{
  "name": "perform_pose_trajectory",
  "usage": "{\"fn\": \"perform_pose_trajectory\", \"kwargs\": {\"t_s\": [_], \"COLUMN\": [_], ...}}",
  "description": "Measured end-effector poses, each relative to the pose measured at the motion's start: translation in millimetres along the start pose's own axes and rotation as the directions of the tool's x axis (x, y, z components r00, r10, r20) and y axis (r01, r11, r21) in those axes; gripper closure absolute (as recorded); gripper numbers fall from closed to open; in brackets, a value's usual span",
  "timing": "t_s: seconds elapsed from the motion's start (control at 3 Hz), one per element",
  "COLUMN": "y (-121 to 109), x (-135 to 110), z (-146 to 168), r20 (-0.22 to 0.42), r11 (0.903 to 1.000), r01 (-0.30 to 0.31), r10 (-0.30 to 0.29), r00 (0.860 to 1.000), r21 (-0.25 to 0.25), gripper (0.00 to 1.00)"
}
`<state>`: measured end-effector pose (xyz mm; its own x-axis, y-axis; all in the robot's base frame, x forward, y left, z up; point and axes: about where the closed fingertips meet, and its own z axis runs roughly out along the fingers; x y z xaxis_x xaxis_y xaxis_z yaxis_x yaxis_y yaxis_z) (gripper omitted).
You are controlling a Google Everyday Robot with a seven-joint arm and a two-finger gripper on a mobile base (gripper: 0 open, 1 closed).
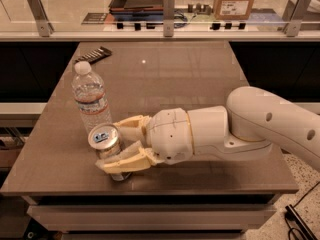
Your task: Move redbull can near rxbar chocolate
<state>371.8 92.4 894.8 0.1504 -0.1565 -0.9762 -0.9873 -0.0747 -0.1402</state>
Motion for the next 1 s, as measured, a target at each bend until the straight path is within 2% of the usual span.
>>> {"fn": "perform_pose_trajectory", "kwargs": {"t_s": [1.0], "y": [-52], "x": [-23], "z": [-38], "r20": [0.006], "r11": [0.999], "r01": [-0.032], "r10": [0.032], "r00": [0.999], "r21": [0.032], "gripper": [1.0]}}
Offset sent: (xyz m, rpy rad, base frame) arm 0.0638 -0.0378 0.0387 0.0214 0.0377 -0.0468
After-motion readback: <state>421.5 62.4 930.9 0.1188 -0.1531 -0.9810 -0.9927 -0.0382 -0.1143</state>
